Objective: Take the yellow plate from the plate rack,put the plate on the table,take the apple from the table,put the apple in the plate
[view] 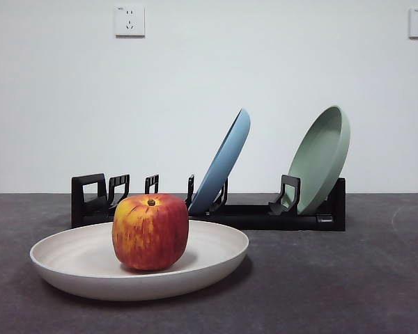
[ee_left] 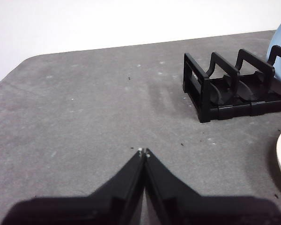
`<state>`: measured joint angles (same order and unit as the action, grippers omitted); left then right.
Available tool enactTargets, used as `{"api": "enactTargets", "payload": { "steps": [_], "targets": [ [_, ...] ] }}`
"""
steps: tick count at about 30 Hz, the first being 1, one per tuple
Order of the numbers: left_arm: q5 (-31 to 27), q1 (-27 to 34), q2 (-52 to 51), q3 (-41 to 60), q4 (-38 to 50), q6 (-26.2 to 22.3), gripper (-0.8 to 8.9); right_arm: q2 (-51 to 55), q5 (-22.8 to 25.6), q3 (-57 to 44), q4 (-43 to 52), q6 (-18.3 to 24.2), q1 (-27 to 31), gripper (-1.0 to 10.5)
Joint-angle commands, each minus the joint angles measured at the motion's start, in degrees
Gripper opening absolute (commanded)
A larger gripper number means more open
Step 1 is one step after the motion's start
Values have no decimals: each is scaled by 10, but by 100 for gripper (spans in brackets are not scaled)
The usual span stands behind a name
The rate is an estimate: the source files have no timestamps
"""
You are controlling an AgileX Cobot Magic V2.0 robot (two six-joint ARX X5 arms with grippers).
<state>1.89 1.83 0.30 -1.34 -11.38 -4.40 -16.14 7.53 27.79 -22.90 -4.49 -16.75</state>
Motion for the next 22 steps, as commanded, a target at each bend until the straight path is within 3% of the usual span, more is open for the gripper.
{"api": "enactTargets", "payload": {
  "steps": [1, 7, 22],
  "targets": [
    [-2, 2, -2, 9, 3, 5, -2, 36, -19, -62, 29, 27, 35, 1],
    [-2, 2, -2, 9, 3, 5, -2, 119, -120, -190, 151, 27, 104, 1],
    [-2, 2, -2, 9, 3, 5, -2, 161, -119, -275, 127, 8, 122, 1]
  ]
}}
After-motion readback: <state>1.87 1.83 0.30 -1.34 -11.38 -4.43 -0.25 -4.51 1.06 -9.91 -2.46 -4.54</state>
